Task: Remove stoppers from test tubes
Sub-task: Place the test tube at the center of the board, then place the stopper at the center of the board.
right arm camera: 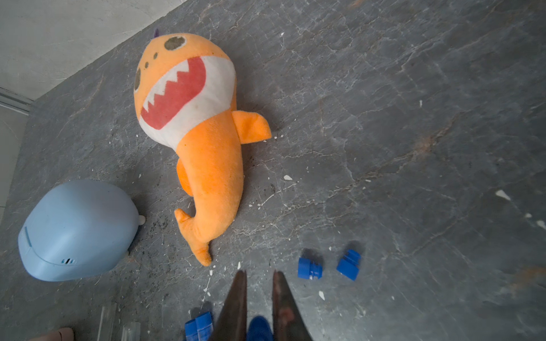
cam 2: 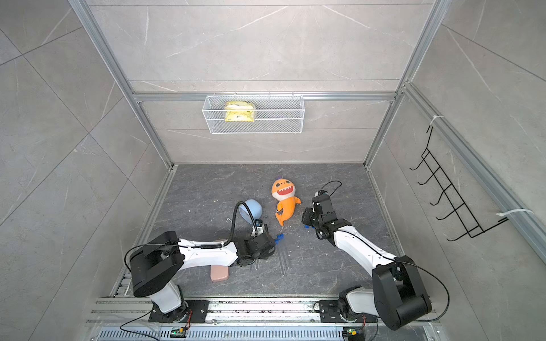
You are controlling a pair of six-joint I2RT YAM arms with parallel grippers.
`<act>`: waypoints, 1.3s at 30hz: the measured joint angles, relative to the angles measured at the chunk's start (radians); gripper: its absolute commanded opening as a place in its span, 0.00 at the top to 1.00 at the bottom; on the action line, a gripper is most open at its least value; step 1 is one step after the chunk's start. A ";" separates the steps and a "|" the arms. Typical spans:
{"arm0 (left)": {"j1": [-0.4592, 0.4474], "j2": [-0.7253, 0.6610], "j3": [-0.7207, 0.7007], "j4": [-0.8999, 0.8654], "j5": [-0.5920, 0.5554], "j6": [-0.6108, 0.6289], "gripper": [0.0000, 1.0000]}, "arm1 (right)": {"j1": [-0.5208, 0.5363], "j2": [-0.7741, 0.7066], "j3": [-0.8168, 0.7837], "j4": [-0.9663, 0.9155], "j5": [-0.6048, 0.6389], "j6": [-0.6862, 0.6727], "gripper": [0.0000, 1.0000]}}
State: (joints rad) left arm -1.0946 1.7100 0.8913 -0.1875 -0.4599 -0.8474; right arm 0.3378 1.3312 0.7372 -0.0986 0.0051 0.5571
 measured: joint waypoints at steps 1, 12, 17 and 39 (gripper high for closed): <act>0.003 0.001 0.000 0.000 0.003 -0.002 0.77 | 0.000 0.003 -0.001 0.002 0.003 0.000 1.00; 0.019 0.026 0.006 0.003 0.040 -0.005 0.65 | 0.000 0.028 -0.001 0.023 0.015 0.008 1.00; 0.022 0.026 0.017 -0.015 0.045 0.003 0.61 | 0.000 0.046 -0.001 0.028 0.020 0.016 1.00; -0.013 -0.274 0.058 -0.058 -0.073 0.152 0.55 | -0.001 0.325 0.095 0.103 0.113 0.053 0.93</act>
State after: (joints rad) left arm -1.1072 1.4361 0.9497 -0.2451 -0.5331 -0.6952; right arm 0.3370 1.6558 0.8318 0.0044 0.1181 0.6102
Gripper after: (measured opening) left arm 0.449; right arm 0.151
